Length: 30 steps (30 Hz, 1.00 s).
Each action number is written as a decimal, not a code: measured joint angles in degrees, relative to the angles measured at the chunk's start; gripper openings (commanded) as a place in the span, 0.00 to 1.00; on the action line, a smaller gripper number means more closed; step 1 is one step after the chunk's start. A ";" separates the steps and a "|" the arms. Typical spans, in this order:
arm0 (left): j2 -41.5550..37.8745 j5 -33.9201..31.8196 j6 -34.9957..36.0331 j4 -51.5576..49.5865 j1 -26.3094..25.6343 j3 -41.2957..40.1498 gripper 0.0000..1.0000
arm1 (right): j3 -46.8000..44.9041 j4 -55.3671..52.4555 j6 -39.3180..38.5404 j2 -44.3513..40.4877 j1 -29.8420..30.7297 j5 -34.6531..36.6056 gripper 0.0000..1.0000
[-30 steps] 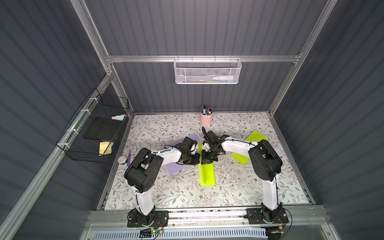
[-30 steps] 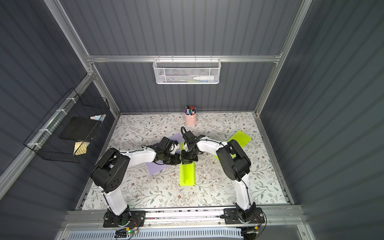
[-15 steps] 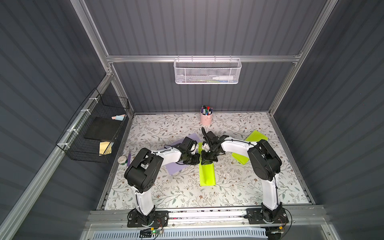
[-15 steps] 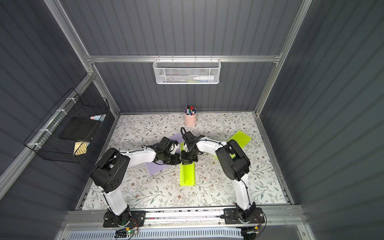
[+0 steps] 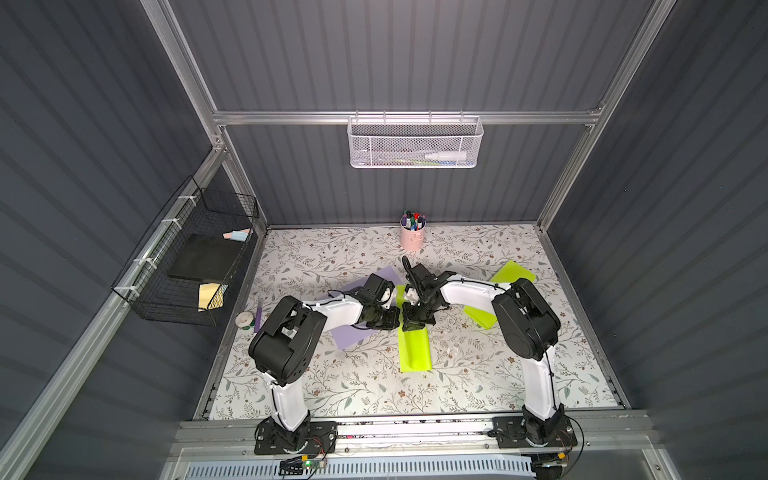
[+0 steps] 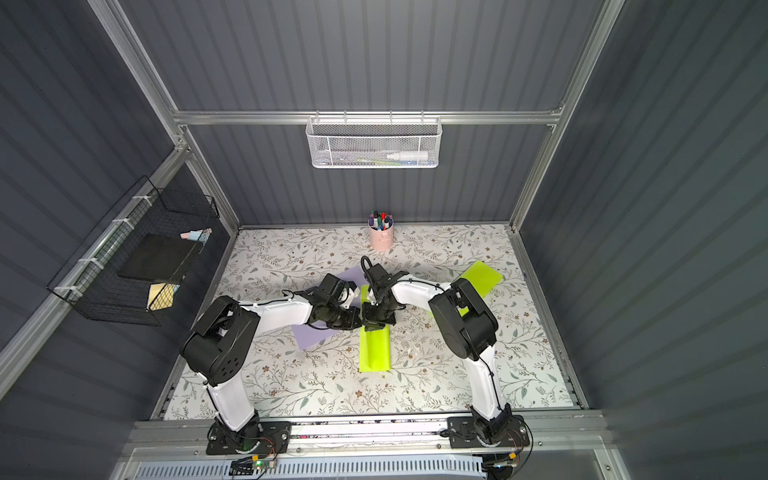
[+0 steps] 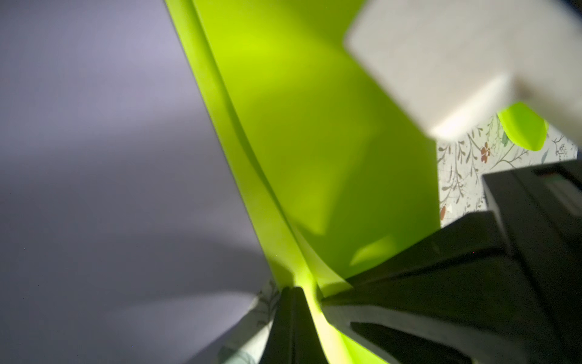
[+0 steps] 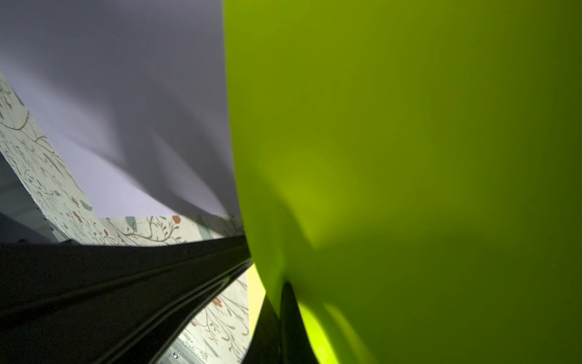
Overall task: Fold the rectangular paper in half along the long edge
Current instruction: Fold the paper at the center of the board.
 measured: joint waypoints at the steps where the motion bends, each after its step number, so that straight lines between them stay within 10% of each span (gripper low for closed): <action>1: 0.00 0.00 0.00 0.00 0.00 0.00 0.00 | 0.07 0.04 0.11 0.00 0.00 0.35 0.00; 30: -0.02 0.52 -0.35 1.20 0.00 -0.59 0.00 | 0.68 -0.02 0.20 -0.07 0.17 2.49 0.00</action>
